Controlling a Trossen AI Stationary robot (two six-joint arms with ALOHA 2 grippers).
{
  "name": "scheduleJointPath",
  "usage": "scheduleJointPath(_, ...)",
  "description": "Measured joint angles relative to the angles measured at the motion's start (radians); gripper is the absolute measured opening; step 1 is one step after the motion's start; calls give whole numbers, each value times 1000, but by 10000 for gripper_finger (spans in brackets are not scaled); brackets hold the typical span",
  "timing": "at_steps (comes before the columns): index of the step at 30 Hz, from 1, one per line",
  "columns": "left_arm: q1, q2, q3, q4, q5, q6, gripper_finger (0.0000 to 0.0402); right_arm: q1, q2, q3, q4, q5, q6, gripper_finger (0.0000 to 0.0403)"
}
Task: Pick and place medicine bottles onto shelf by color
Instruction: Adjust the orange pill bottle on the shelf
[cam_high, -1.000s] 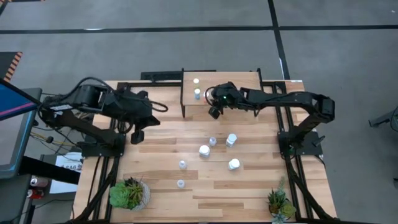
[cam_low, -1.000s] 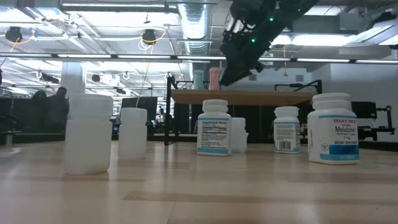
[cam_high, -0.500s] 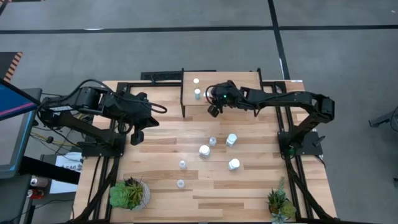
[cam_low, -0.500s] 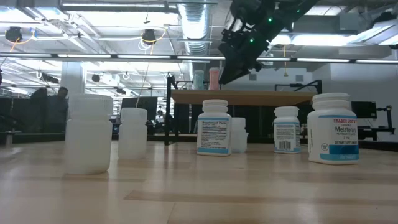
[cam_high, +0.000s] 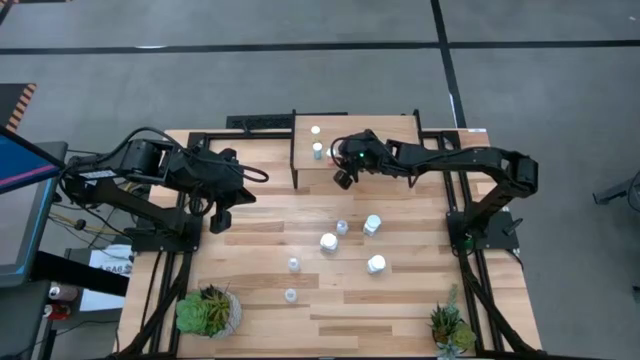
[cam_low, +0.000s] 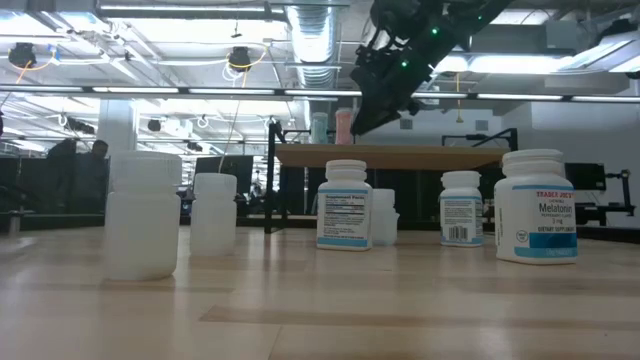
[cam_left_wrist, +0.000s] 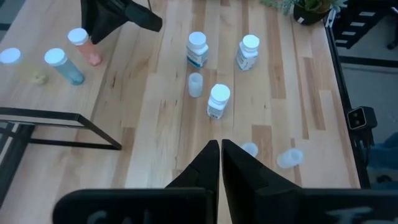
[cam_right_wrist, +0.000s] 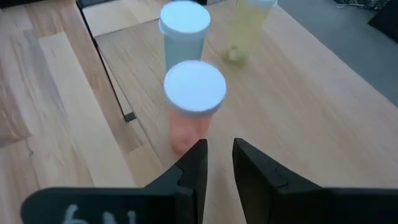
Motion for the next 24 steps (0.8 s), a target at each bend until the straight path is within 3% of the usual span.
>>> scheduleJointPath(5,0,0,0,0,0,0,4,14,0,0,-62,-6,24,97)
scheduleJointPath(10,0,0,0,0,0,25,4,22,0,0,-40,-79,24,97)
scheduleJointPath(24,0,0,1,0,0,27,4,-10,-1,0,20,-79,24,97)
